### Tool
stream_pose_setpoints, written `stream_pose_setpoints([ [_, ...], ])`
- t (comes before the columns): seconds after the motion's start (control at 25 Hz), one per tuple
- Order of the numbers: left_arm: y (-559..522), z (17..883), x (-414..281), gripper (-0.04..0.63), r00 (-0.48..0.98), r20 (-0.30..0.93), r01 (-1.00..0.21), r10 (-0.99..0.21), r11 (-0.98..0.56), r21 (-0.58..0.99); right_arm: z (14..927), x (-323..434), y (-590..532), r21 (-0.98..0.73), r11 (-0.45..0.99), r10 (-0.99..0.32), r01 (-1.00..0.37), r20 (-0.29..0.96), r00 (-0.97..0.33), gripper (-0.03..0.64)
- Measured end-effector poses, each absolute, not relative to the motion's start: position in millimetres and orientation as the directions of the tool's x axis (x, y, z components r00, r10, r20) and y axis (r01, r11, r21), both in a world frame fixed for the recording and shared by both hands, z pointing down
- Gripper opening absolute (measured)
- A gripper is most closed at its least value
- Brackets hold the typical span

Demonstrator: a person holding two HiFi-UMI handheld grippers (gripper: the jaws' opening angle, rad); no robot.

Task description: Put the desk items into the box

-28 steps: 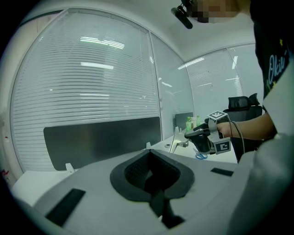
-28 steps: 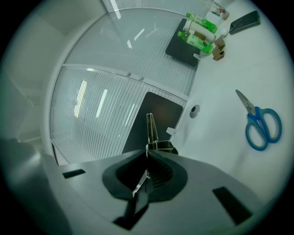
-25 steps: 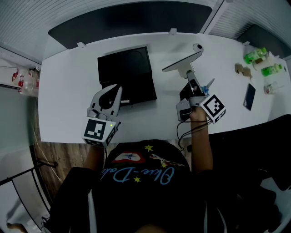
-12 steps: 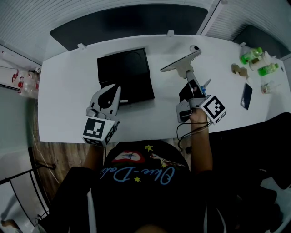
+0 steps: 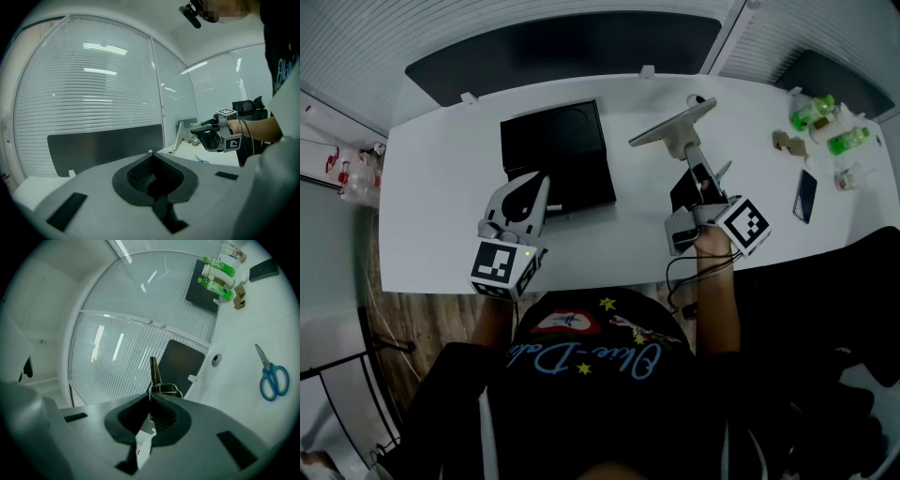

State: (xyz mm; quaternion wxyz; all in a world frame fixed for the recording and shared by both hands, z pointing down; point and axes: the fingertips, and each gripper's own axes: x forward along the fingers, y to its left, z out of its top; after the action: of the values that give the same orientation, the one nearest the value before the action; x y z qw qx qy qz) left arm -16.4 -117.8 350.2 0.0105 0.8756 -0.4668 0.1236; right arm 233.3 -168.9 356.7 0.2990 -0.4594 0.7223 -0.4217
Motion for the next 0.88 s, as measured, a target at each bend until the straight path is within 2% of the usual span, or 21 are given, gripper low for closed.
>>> stream_pose_setpoints([
  [0.68,-103,338,-14,0.009,0.518,0.191,-0.841,-0.834,-0.538,-0.066,336,228,-147,-0.884,0.287,-0.893,-0.369,-0.108,-0.436,0.015],
  [0.88,-76,342,-33,0.009,0.51,0.165,-0.846,-0.844,-0.527,-0.079,339,208,-121,-0.886,0.32,-0.883,-0.335,-0.151,-0.444,0.015],
])
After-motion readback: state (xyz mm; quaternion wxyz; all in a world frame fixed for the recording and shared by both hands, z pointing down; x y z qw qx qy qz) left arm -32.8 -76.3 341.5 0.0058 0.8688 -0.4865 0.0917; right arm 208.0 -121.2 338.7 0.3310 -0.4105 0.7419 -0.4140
